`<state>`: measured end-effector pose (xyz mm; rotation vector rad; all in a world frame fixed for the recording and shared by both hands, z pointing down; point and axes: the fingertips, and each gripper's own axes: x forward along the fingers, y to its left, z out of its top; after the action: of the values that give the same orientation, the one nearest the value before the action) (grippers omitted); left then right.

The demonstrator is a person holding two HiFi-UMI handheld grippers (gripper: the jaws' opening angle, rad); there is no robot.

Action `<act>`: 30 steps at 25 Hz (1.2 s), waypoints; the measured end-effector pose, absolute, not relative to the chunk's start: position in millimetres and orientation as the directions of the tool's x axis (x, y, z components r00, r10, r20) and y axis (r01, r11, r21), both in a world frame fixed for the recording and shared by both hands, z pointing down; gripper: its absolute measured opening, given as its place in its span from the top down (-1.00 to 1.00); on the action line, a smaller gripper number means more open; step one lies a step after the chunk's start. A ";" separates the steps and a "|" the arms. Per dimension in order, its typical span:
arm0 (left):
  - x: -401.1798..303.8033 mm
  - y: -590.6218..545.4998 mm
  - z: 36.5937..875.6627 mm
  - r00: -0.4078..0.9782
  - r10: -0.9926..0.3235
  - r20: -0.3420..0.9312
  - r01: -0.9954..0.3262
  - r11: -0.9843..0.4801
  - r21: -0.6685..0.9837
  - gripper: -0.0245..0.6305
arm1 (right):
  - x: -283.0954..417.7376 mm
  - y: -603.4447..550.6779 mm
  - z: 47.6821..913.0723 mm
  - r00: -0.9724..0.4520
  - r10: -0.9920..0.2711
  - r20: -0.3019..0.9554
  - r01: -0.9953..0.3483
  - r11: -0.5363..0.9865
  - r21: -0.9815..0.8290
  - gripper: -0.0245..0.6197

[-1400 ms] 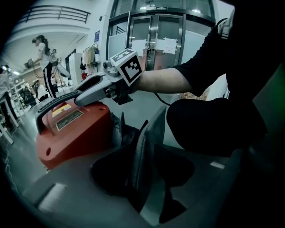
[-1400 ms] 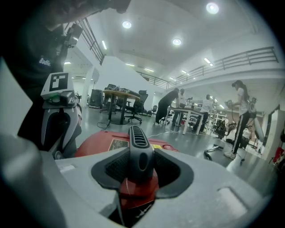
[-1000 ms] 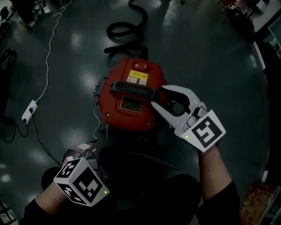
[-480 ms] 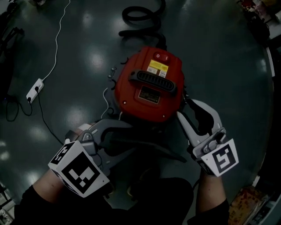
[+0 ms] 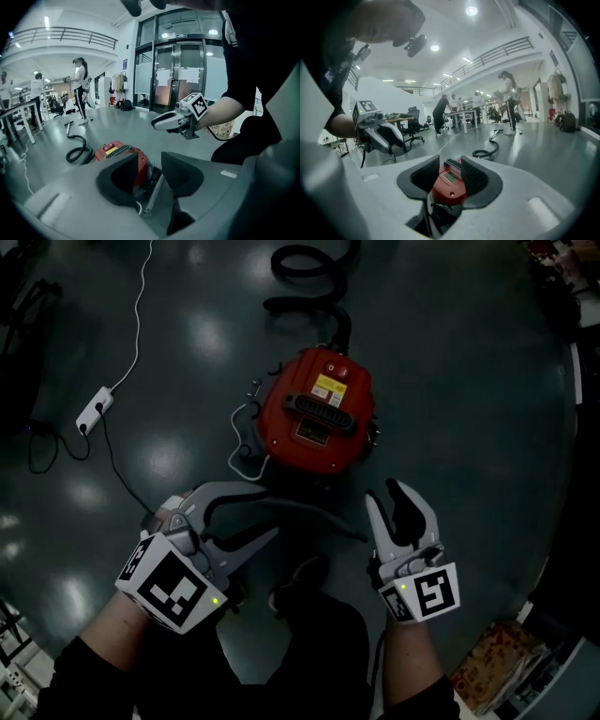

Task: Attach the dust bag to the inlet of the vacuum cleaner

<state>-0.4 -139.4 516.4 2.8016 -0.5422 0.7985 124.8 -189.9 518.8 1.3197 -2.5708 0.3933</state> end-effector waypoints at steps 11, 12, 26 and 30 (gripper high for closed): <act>-2.9 -101.5 344.6 0.740 -0.359 0.569 -0.500 -0.860 0.107 0.44 | 107.9 -92.2 381.6 -0.630 -0.656 0.416 -0.774 0.571 -0.272 0.47; -1.0 -96.8 326.7 0.733 -0.362 0.576 -0.502 -0.859 0.098 0.44 | 106.7 -87.1 364.3 -0.641 -0.648 0.411 -0.765 0.585 -0.270 0.47; 0.6 -26.1 177.8 0.744 -0.444 0.499 -0.533 -0.845 0.043 0.45 | 89.8 -30.0 236.1 -0.663 -0.651 0.370 -0.744 0.626 -0.234 0.47; -25.2 -2.2 161.9 0.780 -0.427 0.458 -0.498 -0.866 0.042 0.46 | 69.4 -6.8 220.6 -0.614 -0.690 0.385 -0.787 0.576 -0.222 0.47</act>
<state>-25.2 -2.2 161.9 2.8110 -0.7358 0.6650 69.4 -6.8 220.6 1.2216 -2.5534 0.5472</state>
